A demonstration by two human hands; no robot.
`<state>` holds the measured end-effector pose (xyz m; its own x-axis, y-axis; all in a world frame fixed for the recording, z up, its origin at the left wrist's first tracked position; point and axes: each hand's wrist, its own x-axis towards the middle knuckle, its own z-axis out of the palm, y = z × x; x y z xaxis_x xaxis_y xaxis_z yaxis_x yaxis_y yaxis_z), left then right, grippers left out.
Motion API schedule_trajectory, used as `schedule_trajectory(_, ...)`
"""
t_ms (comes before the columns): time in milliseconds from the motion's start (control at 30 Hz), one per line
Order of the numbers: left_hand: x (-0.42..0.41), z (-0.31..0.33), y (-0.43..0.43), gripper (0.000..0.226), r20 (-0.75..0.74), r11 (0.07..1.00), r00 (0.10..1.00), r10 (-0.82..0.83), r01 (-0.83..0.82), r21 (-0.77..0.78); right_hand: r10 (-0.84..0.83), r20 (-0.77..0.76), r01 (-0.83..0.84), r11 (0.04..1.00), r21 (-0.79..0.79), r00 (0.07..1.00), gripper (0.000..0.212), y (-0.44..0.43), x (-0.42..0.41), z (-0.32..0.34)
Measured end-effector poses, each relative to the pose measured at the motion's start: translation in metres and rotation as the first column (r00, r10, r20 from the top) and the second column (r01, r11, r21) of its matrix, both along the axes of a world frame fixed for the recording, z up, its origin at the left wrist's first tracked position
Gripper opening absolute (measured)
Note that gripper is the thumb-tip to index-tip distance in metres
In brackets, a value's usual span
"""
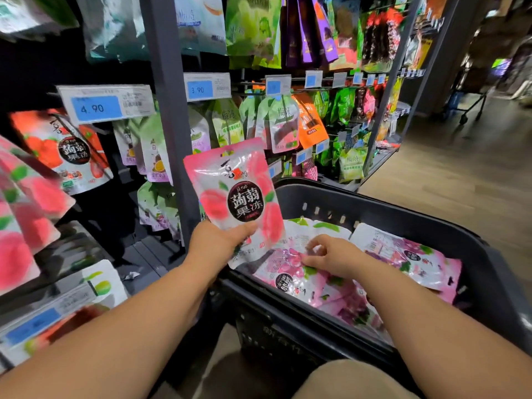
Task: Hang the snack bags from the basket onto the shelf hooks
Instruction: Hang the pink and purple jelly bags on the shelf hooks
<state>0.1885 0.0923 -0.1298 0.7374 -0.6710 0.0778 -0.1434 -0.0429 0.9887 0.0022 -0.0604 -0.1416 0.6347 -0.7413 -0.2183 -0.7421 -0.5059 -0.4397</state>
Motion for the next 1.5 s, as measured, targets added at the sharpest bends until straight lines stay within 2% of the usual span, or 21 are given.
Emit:
schedule_trajectory(167, 0.001, 0.000, 0.001, 0.016, -0.034, 0.999, 0.998, -0.048, 0.048, 0.001, 0.005, 0.077, -0.012, 0.996, 0.092, 0.997, 0.046, 0.002, 0.003, -0.006)
schedule_trajectory(367, 0.003, 0.002, 0.005, 0.013, -0.060, 0.996, 0.995, -0.084, 0.084, -0.004, 0.036, 0.333, -0.137, 0.949, 0.284, 0.942, 0.037, -0.001, -0.008, 0.000)
schedule_trajectory(467, 0.002, 0.002, 0.006, 0.014, -0.051, 0.997, 0.995, -0.081, 0.081, 0.004, -0.063, 0.474, -0.160, 0.895, 0.416, 0.878, 0.034, -0.003, -0.015, 0.007)
schedule_trajectory(633, 0.001, 0.002, 0.006, 0.017, -0.056, 0.997, 0.995, -0.080, 0.081, 0.012, -0.186, 0.553, -0.197, 0.805, 0.560, 0.812, 0.038, -0.010, -0.032, 0.015)
schedule_trajectory(767, 0.000, 0.003, 0.007, 0.014, -0.053, 0.996, 0.995, -0.089, 0.090, 0.009, -0.270, 0.640, -0.231, 0.776, 0.587, 0.719, 0.026, -0.014, -0.042, 0.027)
schedule_trajectory(833, 0.000, 0.003, 0.008, 0.014, -0.042, 0.995, 0.994, -0.096, 0.097, 0.006, -0.307, 0.690, -0.259, 0.767, 0.588, 0.656, 0.008, -0.015, -0.044, 0.031)
schedule_trajectory(867, 0.001, 0.003, 0.008, 0.014, -0.038, 0.995, 0.994, -0.099, 0.099, 0.007, -0.316, 0.722, -0.291, 0.761, 0.580, 0.615, 0.019, -0.017, -0.044, 0.031)
schedule_trajectory(933, 0.001, 0.002, 0.007, 0.013, -0.026, 0.994, 0.993, -0.111, 0.111, 0.013, -0.333, 0.766, -0.330, 0.756, 0.566, 0.550, 0.058, -0.022, -0.045, 0.030)
schedule_trajectory(967, 0.001, 0.002, 0.007, 0.013, -0.014, 0.993, 0.993, -0.119, 0.119, 0.019, -0.356, 0.785, -0.345, 0.751, 0.563, 0.507, 0.066, -0.021, -0.044, 0.031)
schedule_trajectory(1067, 0.003, 0.001, 0.007, 0.013, 0.001, 0.991, 0.991, -0.132, 0.132, 0.022, -0.383, 0.831, -0.408, 0.738, 0.538, 0.402, 0.071, -0.023, -0.043, 0.032)
schedule_trajectory(1233, 0.003, 0.001, 0.006, 0.014, 0.008, 0.989, 0.989, -0.146, 0.145, 0.021, -0.322, 0.865, -0.440, 0.760, 0.479, 0.385, 0.069, -0.025, -0.042, 0.030)
schedule_trajectory(1300, 0.004, 0.000, 0.006, 0.014, 0.008, 0.988, 0.988, -0.151, 0.151, 0.019, -0.285, 0.867, -0.386, 0.806, 0.448, 0.410, 0.053, -0.024, -0.040, 0.029)
schedule_trajectory(1367, 0.006, -0.002, 0.006, 0.013, 0.003, 0.988, 0.988, -0.155, 0.155, 0.018, -0.251, 0.856, -0.163, 0.920, 0.356, 0.453, 0.030, -0.020, -0.035, 0.030)
schedule_trajectory(1433, 0.007, -0.003, 0.005, 0.013, -0.006, 0.988, 0.988, -0.153, 0.153, 0.019, -0.266, 0.845, 0.063, 0.961, 0.268, 0.464, 0.014, -0.019, -0.028, 0.028)
schedule_trajectory(1467, 0.008, -0.004, 0.004, 0.014, -0.003, 0.988, 0.988, -0.152, 0.152, 0.024, -0.258, 0.844, 0.108, 0.966, 0.235, 0.470, 0.009, -0.018, -0.025, 0.028)
schedule_trajectory(1500, 0.008, -0.005, 0.004, 0.014, 0.002, 0.988, 0.989, -0.150, 0.150, 0.026, -0.233, 0.843, 0.135, 0.972, 0.191, 0.484, 0.014, -0.016, -0.022, 0.029)
